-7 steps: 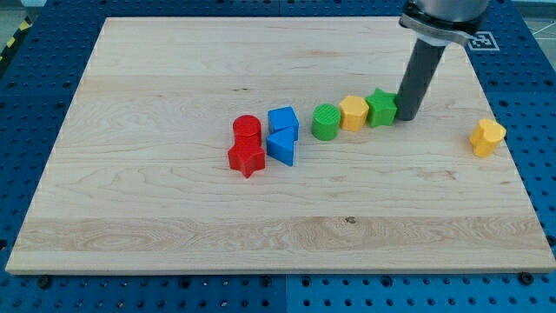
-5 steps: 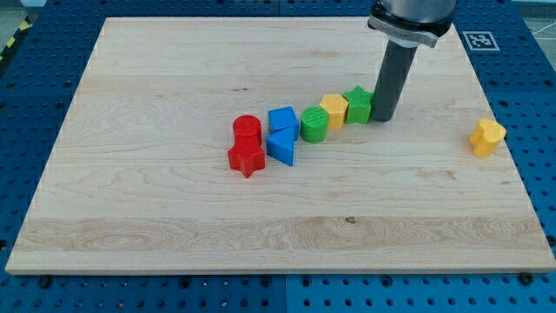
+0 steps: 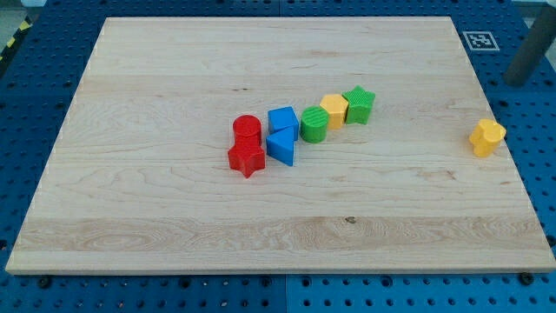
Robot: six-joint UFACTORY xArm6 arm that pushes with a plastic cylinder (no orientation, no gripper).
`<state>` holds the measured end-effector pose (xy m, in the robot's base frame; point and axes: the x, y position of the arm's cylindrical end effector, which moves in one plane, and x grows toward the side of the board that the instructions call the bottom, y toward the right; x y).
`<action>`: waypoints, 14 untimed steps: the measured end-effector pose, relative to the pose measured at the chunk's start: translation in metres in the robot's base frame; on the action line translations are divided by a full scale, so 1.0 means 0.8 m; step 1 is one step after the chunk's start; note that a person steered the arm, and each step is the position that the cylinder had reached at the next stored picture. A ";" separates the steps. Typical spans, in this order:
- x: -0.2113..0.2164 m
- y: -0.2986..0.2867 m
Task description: Move yellow heart towards center
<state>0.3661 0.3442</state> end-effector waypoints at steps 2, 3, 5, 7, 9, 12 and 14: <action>0.167 -0.006; 0.178 -0.013; 0.168 -0.084; 0.176 -0.127; 0.160 -0.064; 0.095 -0.082; 0.156 -0.159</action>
<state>0.4908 0.2171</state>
